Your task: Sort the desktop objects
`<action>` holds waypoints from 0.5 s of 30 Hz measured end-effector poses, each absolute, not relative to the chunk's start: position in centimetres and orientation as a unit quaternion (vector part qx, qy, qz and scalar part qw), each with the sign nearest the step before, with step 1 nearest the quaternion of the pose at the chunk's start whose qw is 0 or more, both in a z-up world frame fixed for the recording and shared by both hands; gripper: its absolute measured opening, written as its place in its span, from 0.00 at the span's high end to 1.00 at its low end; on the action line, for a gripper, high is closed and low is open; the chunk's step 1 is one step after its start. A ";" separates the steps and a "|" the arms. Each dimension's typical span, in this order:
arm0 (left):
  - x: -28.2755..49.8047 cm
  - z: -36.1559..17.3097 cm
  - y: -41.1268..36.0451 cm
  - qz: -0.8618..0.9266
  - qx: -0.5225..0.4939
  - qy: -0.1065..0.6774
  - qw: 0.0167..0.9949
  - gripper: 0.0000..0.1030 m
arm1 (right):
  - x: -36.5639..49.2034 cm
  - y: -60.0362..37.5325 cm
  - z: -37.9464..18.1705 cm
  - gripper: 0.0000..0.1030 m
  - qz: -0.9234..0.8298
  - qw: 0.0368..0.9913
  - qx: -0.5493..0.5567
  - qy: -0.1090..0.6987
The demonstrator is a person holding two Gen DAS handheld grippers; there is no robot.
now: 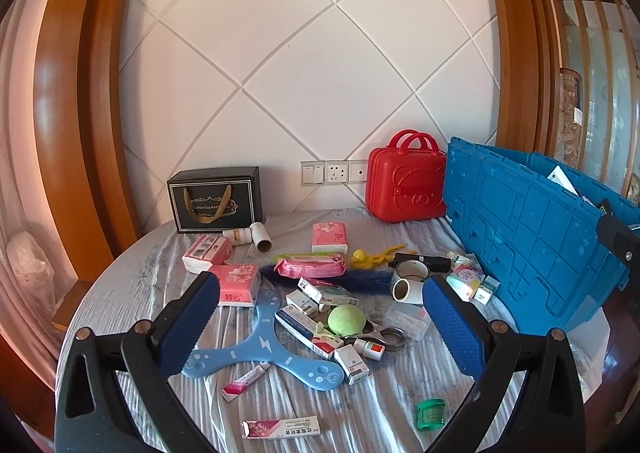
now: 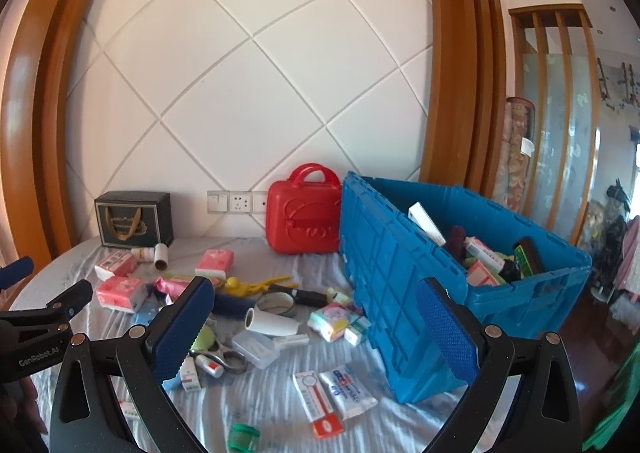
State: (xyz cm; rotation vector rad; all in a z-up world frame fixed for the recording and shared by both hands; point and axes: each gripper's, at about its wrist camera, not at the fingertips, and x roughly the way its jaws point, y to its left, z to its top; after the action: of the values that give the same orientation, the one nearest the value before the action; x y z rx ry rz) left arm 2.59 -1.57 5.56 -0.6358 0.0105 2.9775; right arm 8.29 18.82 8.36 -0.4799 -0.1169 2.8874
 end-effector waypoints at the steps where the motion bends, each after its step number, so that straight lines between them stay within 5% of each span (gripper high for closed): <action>1: 2.6 5.5 -1.6 0.977 -0.208 0.004 0.049 0.00 | 8.3 18.8 8.4 0.01 0.980 0.107 -0.162 -0.040; 15: 2.8 5.4 -1.0 0.979 -0.193 0.023 0.057 0.00 | 8.1 18.8 8.1 0.01 0.980 0.109 -0.164 -0.038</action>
State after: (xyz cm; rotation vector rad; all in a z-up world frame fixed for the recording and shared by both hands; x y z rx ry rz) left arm 2.78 -1.02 5.36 -0.5863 0.0711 2.9698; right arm 8.09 18.81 8.12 -0.4815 -0.1119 2.8813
